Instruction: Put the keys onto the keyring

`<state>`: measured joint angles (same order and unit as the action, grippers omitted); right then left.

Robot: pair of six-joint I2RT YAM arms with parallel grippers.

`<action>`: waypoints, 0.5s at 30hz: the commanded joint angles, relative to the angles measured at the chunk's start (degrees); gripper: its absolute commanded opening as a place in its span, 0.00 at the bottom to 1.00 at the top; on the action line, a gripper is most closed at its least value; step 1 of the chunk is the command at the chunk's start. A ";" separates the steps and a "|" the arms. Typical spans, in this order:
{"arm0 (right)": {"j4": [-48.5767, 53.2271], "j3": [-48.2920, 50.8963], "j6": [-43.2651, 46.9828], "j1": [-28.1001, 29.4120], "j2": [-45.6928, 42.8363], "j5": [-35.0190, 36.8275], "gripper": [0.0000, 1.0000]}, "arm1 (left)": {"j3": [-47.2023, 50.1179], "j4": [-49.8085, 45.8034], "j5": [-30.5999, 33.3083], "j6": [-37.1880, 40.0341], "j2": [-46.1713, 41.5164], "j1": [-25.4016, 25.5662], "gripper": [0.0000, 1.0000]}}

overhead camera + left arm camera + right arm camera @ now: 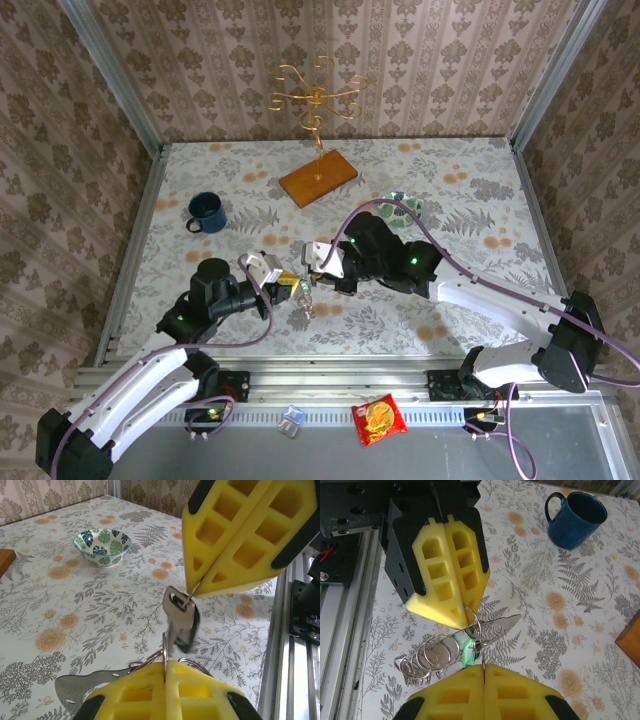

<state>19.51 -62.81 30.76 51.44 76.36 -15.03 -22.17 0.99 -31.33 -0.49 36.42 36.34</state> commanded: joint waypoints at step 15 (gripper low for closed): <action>-2.41 -2.85 -0.44 1.52 3.01 3.74 0.00 | -1.03 3.83 -0.81 -0.91 0.12 0.49 0.00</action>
<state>19.38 -63.59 30.89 52.45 78.83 -13.34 -22.17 1.83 -31.31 -0.49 36.75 36.34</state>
